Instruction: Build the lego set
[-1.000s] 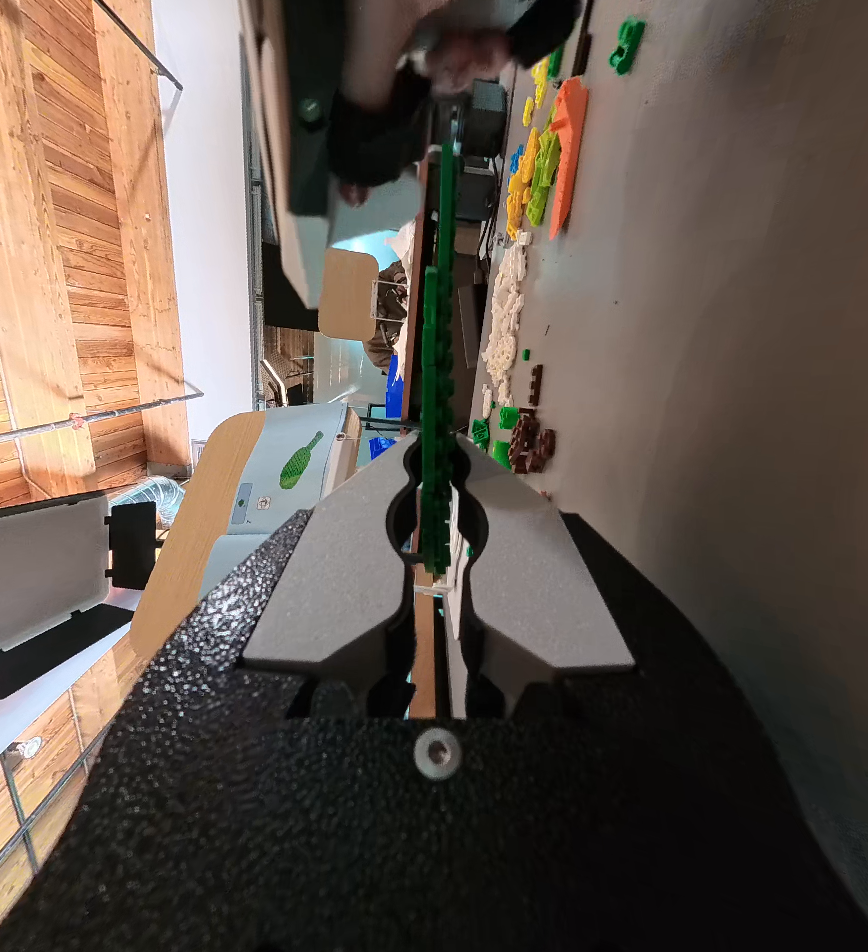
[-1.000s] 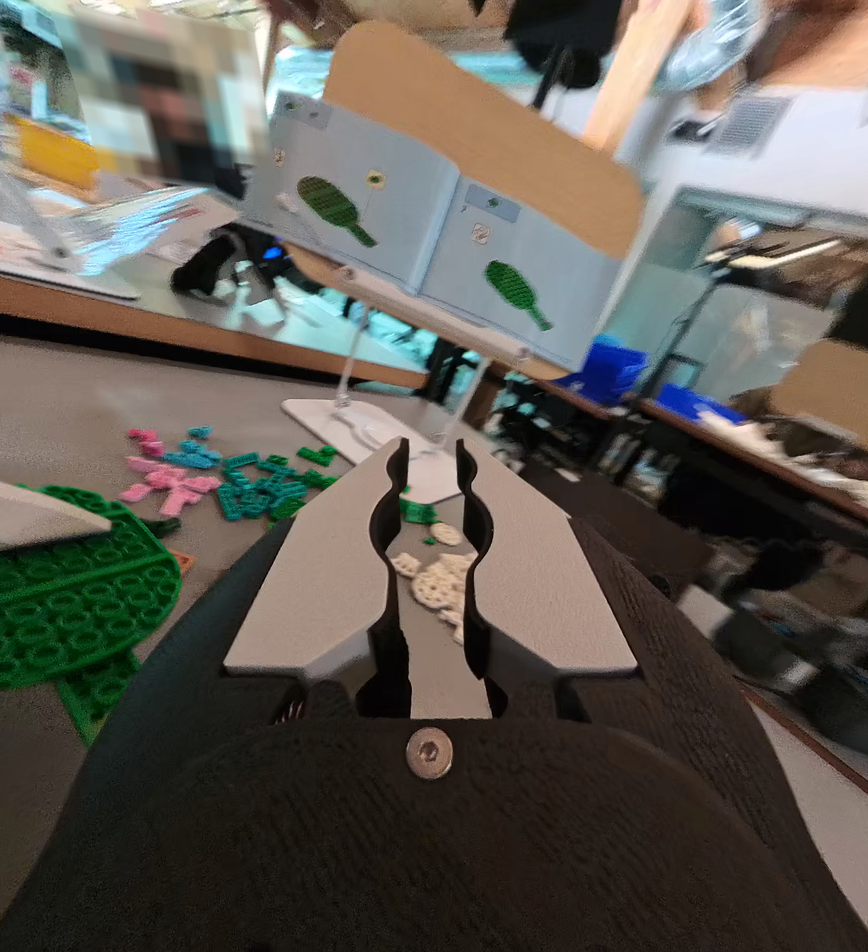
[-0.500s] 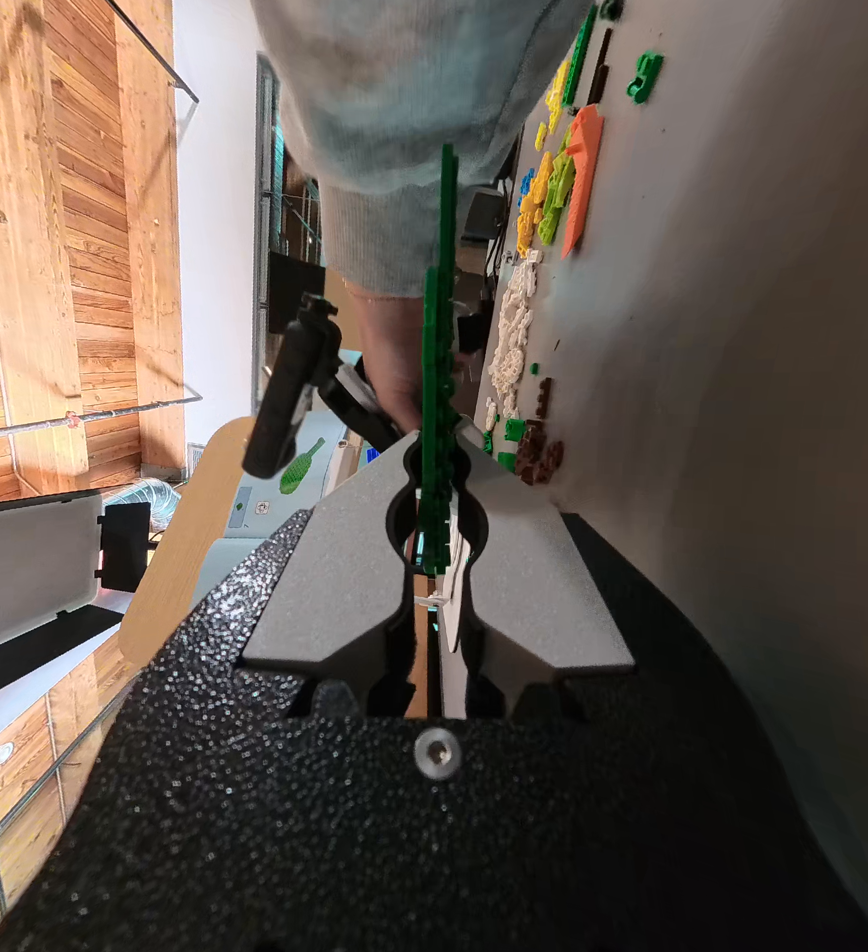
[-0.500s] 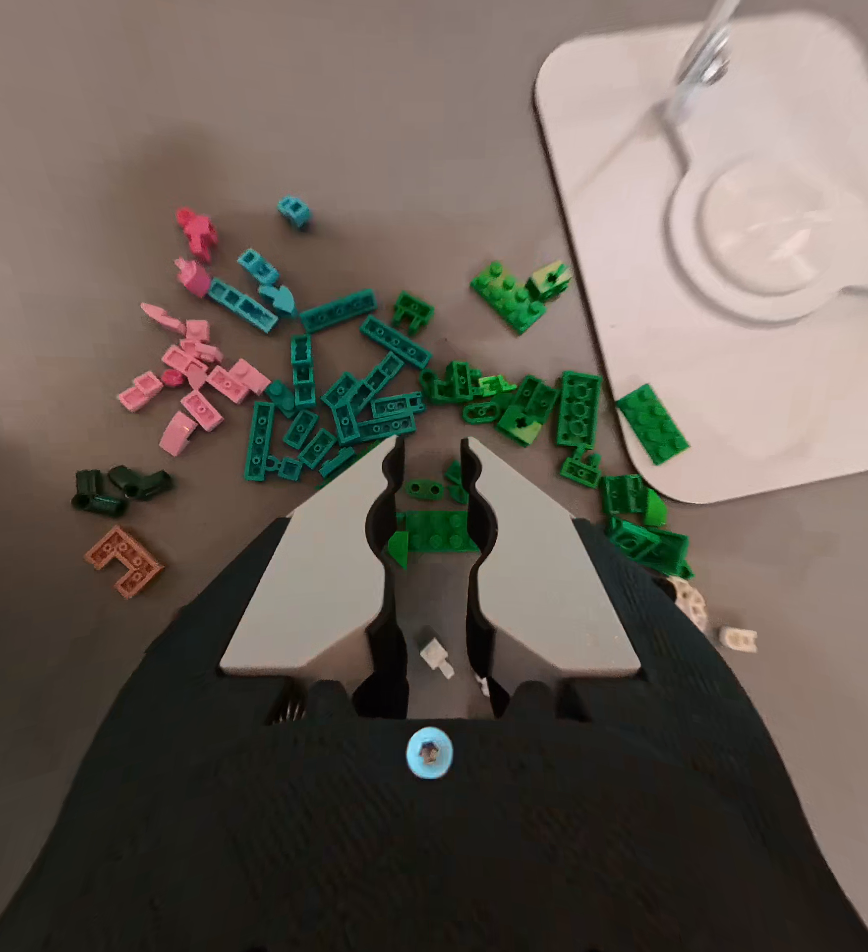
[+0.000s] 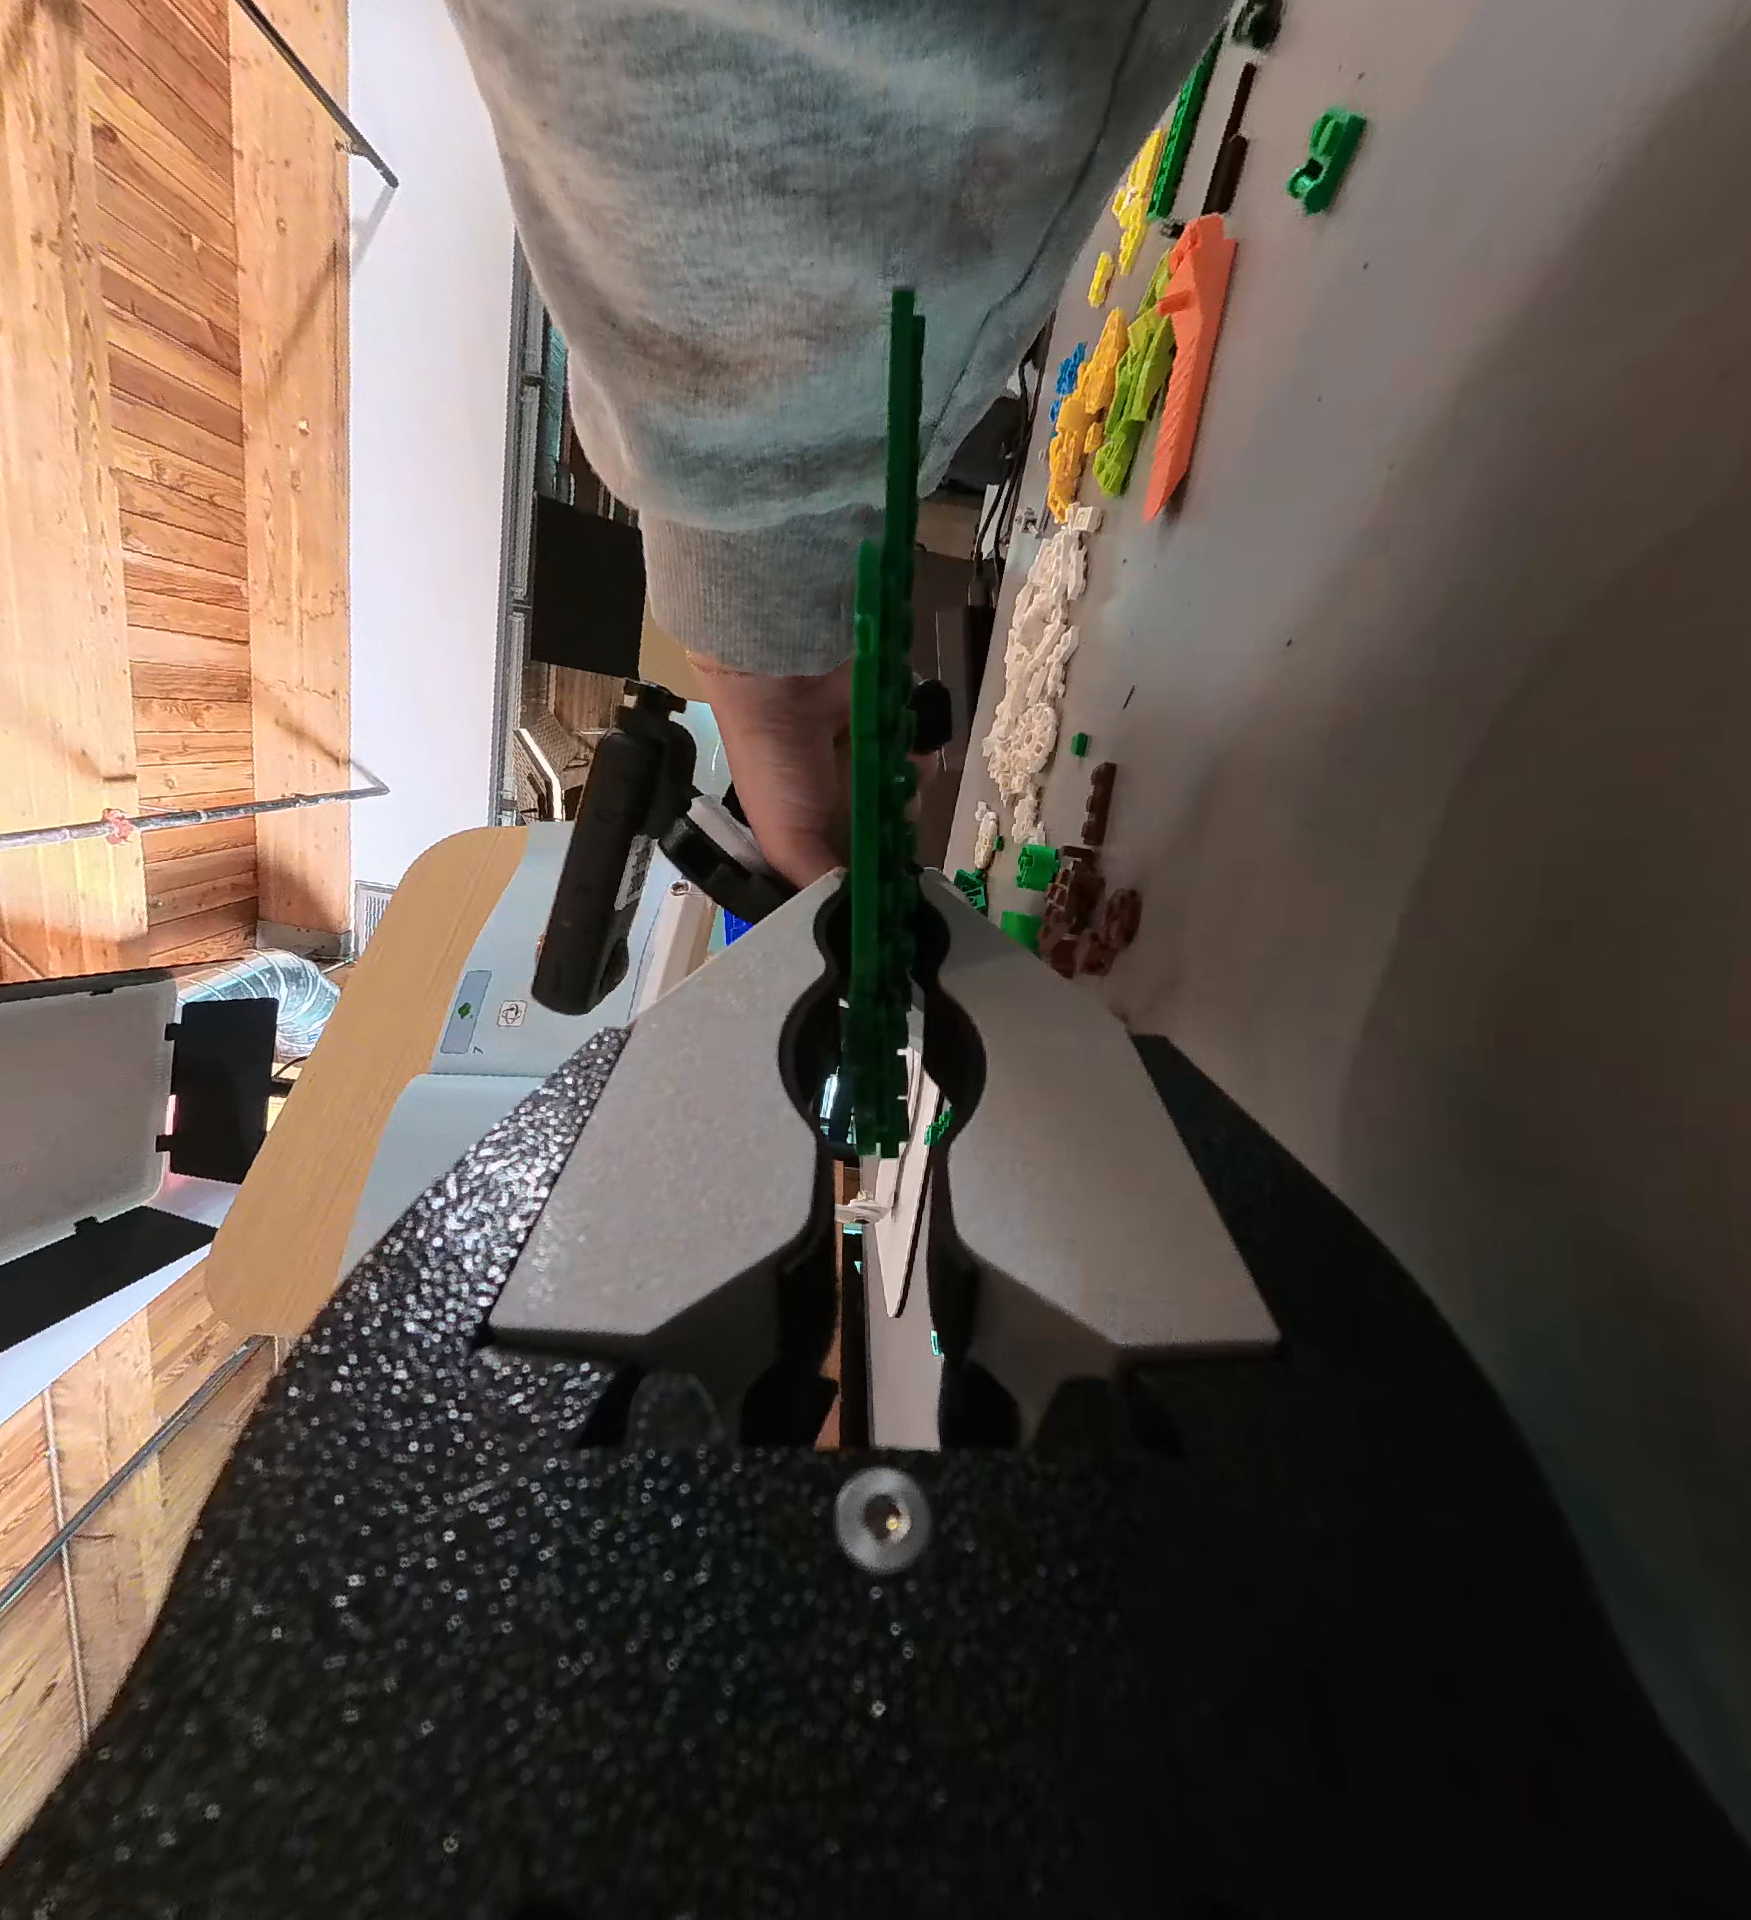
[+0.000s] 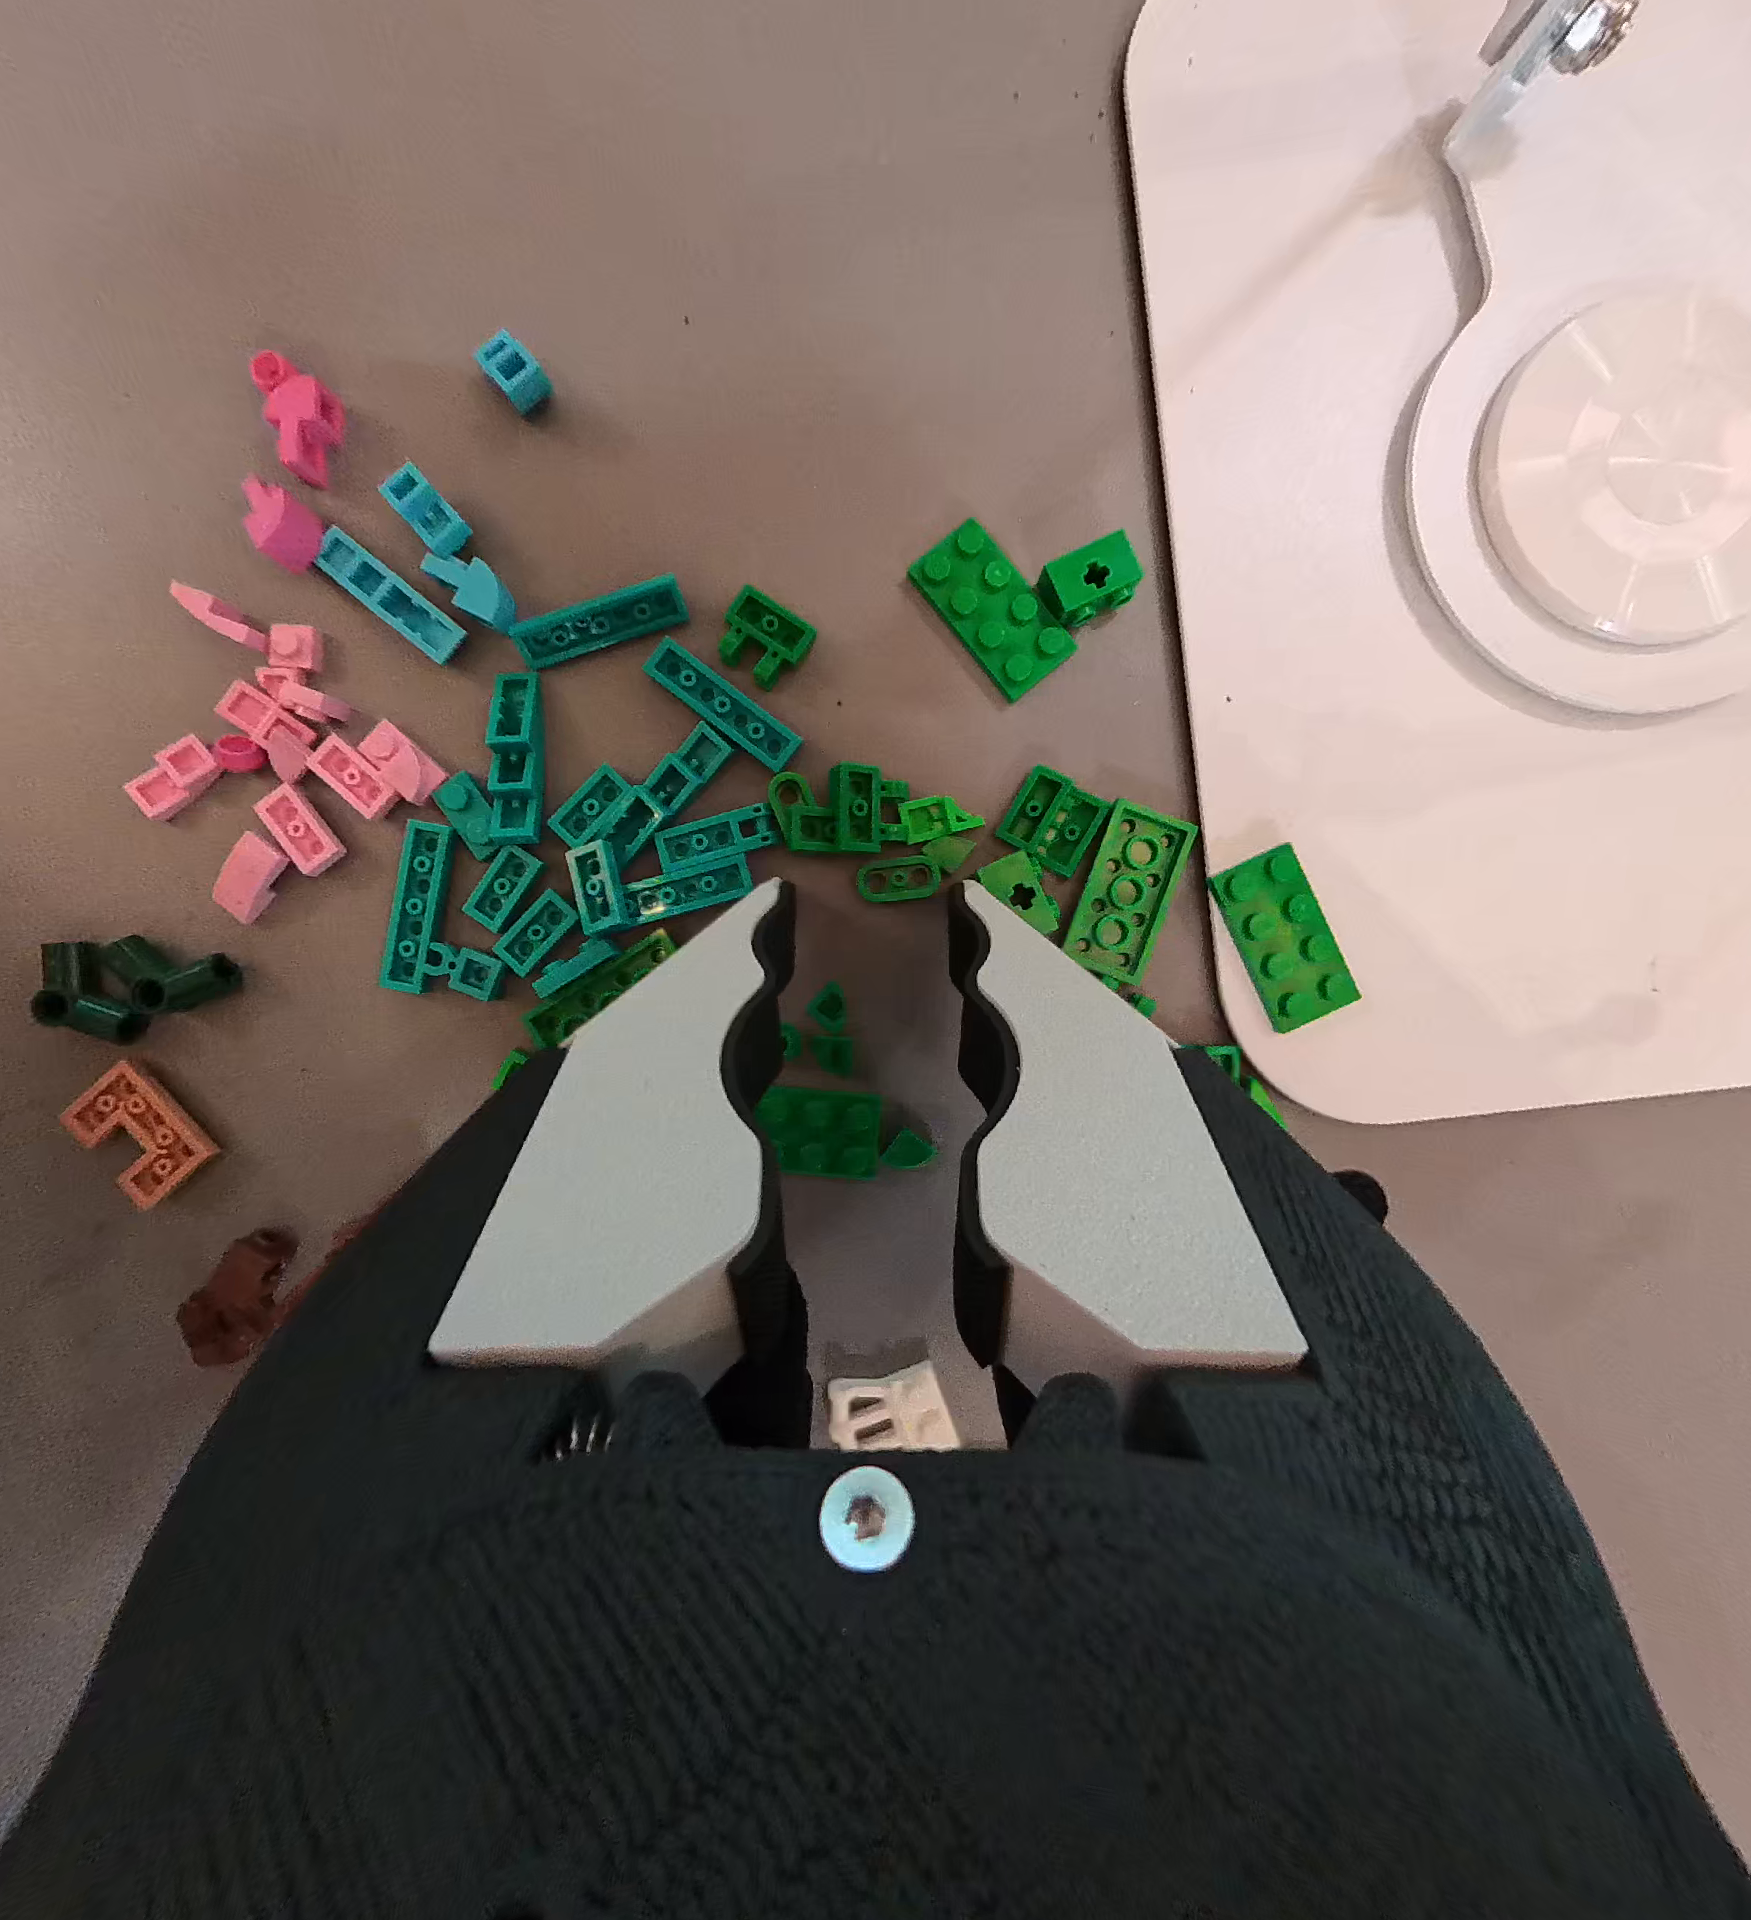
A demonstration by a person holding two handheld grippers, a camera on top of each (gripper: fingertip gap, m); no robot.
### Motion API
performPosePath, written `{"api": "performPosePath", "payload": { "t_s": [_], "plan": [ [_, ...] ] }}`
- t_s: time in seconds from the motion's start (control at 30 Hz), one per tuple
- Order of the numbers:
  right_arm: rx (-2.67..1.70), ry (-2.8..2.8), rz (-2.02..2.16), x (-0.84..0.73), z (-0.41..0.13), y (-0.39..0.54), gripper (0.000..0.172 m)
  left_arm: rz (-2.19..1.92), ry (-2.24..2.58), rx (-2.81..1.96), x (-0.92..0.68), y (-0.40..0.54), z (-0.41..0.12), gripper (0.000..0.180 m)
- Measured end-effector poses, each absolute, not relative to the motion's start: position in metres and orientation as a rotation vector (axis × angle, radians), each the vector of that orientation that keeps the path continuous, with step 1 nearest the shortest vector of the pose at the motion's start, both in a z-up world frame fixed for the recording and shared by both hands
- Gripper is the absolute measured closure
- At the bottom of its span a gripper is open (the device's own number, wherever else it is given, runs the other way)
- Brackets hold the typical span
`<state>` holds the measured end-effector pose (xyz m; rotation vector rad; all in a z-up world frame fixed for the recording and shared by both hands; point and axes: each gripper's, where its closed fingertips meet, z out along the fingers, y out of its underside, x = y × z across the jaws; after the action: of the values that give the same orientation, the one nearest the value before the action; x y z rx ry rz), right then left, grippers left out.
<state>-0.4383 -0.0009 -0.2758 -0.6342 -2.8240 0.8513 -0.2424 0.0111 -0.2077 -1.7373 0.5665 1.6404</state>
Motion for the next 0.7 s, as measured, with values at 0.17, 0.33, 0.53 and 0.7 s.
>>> {"api": "performPosePath", "payload": {
  "t_s": [0.17,0.33,0.53,0.7],
  "plan": [
    [-0.544,-2.851,0.906,-0.4400,-0.2746,-0.0032,0.144,1.630,0.563,-1.741,-0.2427,0.0111,-0.2081,0.175],
    [-0.449,-2.881,0.910,-0.4407,-0.2760,-0.0053,0.148,1.614,0.580,-1.745,-0.2408,0.0126,-0.2105,0.175],
    [-0.406,-2.881,0.930,-0.4400,-0.2762,-0.0052,0.153,1.612,0.580,-1.749,-0.2411,0.0124,-0.2110,0.175],
    [-0.388,-2.890,0.930,-0.4394,-0.2763,-0.0040,0.154,1.613,0.587,-1.753,-0.2410,0.0128,-0.2122,0.175]
  ]
}}
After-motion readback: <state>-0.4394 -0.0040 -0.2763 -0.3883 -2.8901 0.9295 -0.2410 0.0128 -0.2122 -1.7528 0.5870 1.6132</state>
